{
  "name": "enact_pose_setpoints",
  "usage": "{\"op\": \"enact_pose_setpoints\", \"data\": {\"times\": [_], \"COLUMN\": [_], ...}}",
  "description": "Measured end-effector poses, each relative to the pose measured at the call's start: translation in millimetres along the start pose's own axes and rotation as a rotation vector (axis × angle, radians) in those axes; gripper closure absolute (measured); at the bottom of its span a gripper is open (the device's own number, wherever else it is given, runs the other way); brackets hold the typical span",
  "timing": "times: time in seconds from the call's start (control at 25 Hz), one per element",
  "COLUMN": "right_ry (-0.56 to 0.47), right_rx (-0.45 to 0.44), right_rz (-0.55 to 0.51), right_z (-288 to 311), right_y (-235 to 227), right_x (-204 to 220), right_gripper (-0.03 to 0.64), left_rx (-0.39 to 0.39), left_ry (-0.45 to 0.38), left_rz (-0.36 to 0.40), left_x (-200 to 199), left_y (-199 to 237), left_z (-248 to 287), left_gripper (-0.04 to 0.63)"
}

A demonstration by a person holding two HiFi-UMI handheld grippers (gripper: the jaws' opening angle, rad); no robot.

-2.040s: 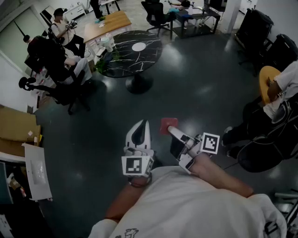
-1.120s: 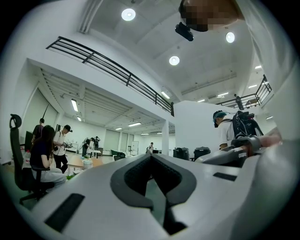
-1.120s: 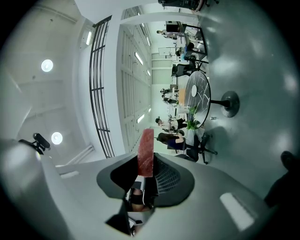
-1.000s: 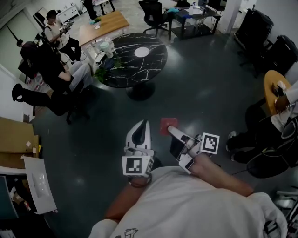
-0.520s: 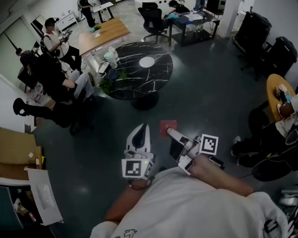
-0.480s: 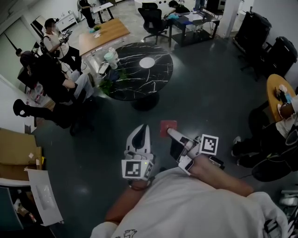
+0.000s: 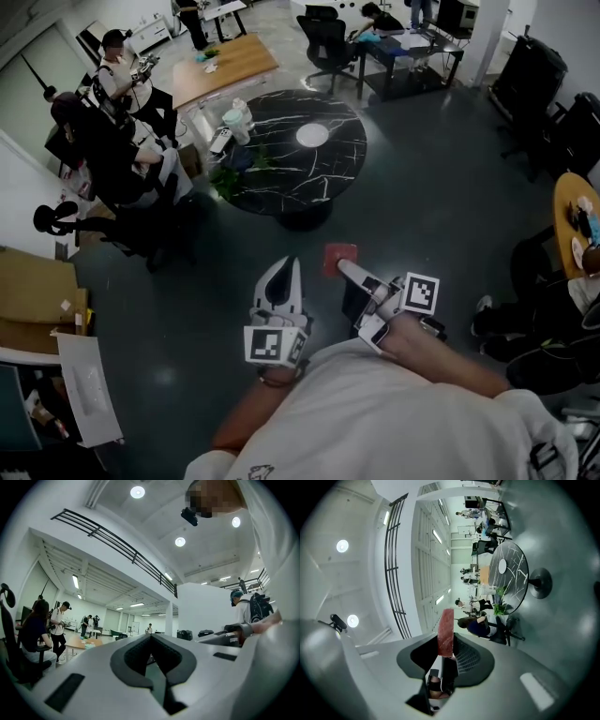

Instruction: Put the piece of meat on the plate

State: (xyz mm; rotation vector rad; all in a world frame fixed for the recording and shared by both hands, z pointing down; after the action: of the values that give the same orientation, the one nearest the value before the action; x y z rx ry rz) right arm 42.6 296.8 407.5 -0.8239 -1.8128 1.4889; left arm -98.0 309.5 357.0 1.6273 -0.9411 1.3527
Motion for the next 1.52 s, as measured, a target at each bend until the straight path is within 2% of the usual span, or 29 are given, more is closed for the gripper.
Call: {"op": "enact_pose_setpoints", "data": {"times": [0.28,0.44,0.72,0.88,1.24,1.4,1.52], "right_ry": [0.05,0.077,0.135,0.143,0.136,0.122,0.103], "right_rx": [-0.016,-0.017,-0.021,-0.029,-0.017,-0.01,-0.004], "right_rz": [0.02,0.026,0.02,0.024,0.029,0.025,0.026], "right_z": [40.1,55.3,72.0,75.1,83.8,96.5,108.7], "right_y": [-16.3,-20.3,-24.3,-27.4,-40.0,-45.7,-47.9], "right_x": [-69.1,-117.3,-197.9,-235.9,-279.0,-293.9,-303.8], "right_gripper": [0.529,0.529,0.529,0.529,0.529,0.529,0.529], "left_rx": [-0.009,-0.052,-0.066,-0.067,-0.081,-0.082,-0.086], "left_ry": [0.017,0.01,-0.002,-0.004,0.012,0.015,0.048], "left_rz": [-0.011,0.003,-0.008,-0.006,-0.014,-0.017,-0.034], "left_x": [14.1,13.2,18.3,21.7,36.0,45.1,45.2], "left_y": [14.3,18.4,9.0,1.9,11.0,26.1,39.6], "left_z": [75.4,123.0,206.1,235.7,277.3,297.1,314.3], "left_gripper": [0.589,0.589,0.589,0.589,0.589,0.589,0.589]}}
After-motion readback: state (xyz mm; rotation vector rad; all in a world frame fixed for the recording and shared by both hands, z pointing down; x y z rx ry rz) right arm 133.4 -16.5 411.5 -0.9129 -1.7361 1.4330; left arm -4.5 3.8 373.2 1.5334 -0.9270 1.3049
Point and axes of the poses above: the fingertips, and each gripper's own axes: z forward along the fingers, y to its left, x out of its underside, the point moved 4 cm from there along -z, backward along the fingers, and after that the axes turned 1 degree about x, right-handed, at the moved point
